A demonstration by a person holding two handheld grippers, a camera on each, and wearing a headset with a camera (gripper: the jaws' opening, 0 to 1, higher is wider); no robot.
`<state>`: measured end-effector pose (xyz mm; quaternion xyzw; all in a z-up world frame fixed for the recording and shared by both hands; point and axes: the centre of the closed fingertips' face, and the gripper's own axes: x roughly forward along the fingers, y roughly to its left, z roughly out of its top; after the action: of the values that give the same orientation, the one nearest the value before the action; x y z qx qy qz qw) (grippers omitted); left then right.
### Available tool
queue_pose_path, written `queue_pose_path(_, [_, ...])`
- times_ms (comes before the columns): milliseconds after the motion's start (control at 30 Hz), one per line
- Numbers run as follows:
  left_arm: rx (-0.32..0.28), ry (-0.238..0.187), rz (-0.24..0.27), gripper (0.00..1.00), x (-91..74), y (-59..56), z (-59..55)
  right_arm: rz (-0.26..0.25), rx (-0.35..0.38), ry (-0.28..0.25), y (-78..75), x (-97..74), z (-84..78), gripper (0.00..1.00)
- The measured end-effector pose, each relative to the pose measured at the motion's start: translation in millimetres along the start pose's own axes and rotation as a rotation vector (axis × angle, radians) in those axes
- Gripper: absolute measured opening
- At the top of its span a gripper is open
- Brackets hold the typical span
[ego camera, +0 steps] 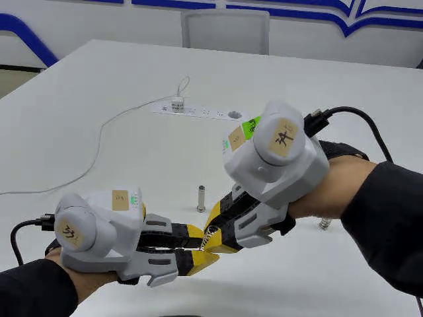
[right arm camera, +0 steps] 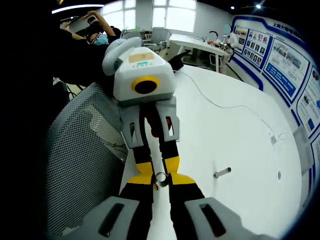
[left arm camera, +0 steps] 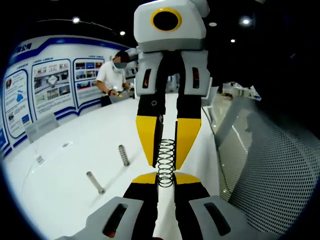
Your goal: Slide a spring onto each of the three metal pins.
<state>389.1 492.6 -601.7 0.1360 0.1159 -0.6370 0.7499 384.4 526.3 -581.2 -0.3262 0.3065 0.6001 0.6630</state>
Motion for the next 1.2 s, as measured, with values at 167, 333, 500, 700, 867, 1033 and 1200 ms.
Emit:
queue_pose_path(167, [0.000, -0.009, 0.006, 0.11, 0.3, 1.7, 1.6, -0.002, -0.001, -0.006, -1.5, -1.1, 1.6, 0.12])
queue_pose_path(333, [-0.011, -0.007, 0.012, 0.11, -0.1, 2.6, 0.7, -0.002, -0.003, 0.003, -2.1, 0.3, 1.7, 0.12])
queue_pose_path(500, [-0.029, -0.007, 0.027, 0.13, -2.7, 6.3, -0.7, -0.002, -0.005, 0.008, -3.4, 0.5, 2.0, 0.12])
queue_pose_path(700, [-0.048, 0.002, 0.054, 0.16, -8.0, 13.2, -8.9, -0.011, 0.000, 0.024, -7.2, -2.5, -0.9, 0.12])
queue_pose_path(867, [-0.071, 0.018, 0.075, 0.20, -12.9, 16.1, -19.0, -0.023, 0.011, 0.038, -11.5, -5.0, -5.6, 0.12])
queue_pose_path(1033, [-0.085, 0.023, 0.094, 0.22, -17.7, 18.9, -27.0, -0.034, 0.025, 0.047, -18.1, -7.0, -8.9, 0.12])
queue_pose_path(1200, [-0.102, 0.027, 0.112, 0.24, -21.2, 22.2, -32.1, -0.044, 0.026, 0.051, -25.9, -11.4, -6.1, 0.12])
